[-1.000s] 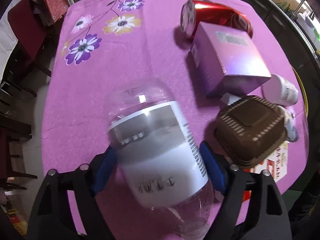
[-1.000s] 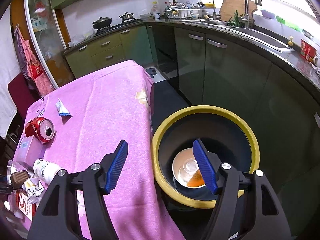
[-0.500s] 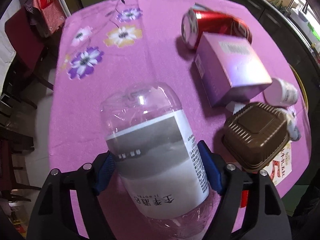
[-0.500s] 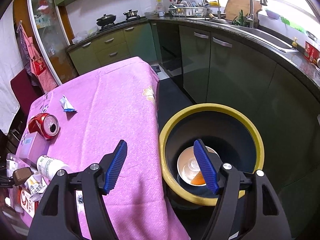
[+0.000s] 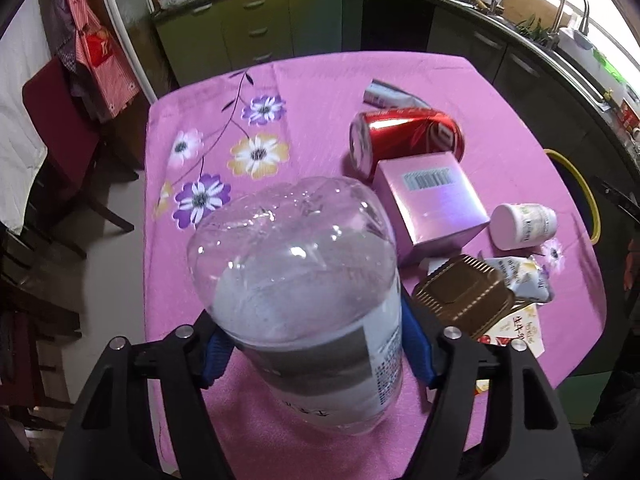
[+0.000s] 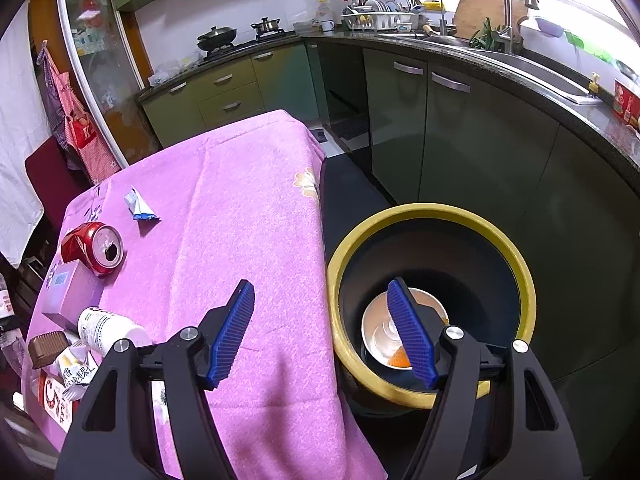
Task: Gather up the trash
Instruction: 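Grasp the clear plastic water bottle with the left gripper and lift it, then carry the plastic bottle over the bin and open the left gripper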
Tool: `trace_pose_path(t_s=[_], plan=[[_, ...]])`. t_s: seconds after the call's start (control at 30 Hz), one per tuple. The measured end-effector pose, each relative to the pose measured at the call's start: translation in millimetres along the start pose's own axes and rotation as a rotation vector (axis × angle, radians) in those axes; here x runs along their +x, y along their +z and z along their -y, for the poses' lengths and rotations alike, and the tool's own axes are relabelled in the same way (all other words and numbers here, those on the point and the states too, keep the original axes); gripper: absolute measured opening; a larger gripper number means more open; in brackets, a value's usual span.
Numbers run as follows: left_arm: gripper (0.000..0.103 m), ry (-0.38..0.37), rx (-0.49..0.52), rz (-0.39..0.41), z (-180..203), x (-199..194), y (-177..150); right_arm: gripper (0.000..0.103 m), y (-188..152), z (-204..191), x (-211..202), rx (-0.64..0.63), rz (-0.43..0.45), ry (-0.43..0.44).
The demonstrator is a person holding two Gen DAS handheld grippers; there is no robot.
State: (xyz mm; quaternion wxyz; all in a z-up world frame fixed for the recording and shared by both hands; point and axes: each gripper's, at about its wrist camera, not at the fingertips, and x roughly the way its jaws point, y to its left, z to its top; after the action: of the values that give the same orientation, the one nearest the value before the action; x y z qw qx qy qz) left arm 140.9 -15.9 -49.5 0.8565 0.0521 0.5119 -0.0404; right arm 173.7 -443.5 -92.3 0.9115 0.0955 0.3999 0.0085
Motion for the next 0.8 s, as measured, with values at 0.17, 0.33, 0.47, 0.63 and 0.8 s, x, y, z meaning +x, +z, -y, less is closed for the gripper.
trace_pose_path(t_s=[0.17,0.33,0.47,0.63,0.8], plan=[[0.066,0.006,0.013,0.023,1,-6,3,0.069,-1,0,0,0.000,0.002,0.003],[0.066,0.008,0.021,0.053,5,-15,4,0.069,-1,0,-1,-0.001,0.000,0.004],[0.066,0.014,0.030,0.080,6,-23,8,0.069,-2,0,-2,-0.003,0.000,0.006],[0.066,0.030,0.054,0.111,8,-33,19,0.069,-2,0,-4,-0.003,0.008,0.009],[0.066,0.021,0.105,0.158,19,-50,41,0.069,-1,7,-15,0.008,0.033,0.005]])
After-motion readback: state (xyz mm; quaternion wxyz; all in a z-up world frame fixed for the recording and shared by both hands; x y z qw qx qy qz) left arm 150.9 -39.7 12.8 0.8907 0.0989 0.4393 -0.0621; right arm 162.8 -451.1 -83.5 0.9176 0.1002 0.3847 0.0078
